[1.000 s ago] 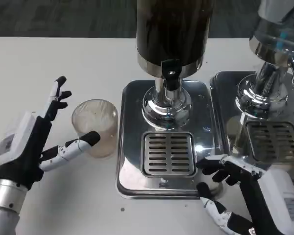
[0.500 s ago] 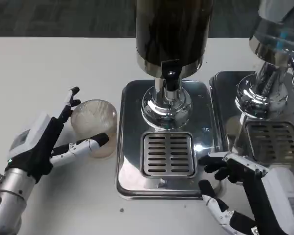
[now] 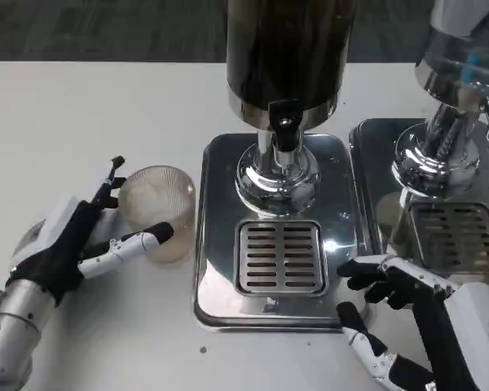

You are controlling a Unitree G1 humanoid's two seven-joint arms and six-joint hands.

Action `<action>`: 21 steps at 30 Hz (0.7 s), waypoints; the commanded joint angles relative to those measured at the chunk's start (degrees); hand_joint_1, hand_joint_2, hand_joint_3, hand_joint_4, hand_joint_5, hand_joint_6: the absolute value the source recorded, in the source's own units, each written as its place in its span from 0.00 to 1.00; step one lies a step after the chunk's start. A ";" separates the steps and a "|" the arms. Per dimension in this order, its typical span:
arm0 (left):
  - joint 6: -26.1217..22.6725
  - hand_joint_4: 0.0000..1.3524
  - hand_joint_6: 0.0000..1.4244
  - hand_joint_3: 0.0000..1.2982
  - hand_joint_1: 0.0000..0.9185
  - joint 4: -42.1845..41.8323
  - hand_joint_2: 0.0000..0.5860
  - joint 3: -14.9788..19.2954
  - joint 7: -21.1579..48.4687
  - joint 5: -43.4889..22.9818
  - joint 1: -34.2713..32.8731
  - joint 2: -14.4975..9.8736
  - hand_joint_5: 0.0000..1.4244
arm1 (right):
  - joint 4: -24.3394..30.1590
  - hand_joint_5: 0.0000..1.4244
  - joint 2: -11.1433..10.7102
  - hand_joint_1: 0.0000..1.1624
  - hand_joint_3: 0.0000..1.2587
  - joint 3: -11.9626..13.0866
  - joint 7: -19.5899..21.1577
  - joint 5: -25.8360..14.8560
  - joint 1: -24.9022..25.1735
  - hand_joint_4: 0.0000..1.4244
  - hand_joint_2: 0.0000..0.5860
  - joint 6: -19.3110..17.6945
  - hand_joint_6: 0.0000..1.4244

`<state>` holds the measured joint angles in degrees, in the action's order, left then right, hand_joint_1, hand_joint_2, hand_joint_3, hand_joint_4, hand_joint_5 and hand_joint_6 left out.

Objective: Grasp the cup under the faucet to collect the drink, then remove the cup.

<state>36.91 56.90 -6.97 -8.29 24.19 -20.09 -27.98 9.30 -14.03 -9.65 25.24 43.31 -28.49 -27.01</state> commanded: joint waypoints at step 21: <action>-3.78 0.06 0.15 0.00 0.21 2.62 0.02 -6.34 -4.57 3.40 -3.82 0.39 0.18 | 1.53 0.45 0.19 0.57 0.41 0.52 -0.39 -1.23 -1.27 0.39 0.68 0.59 0.48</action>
<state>33.74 58.69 -12.32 -12.63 26.61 -23.39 -28.02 9.81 -13.93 -9.41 24.96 42.34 -29.49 -26.77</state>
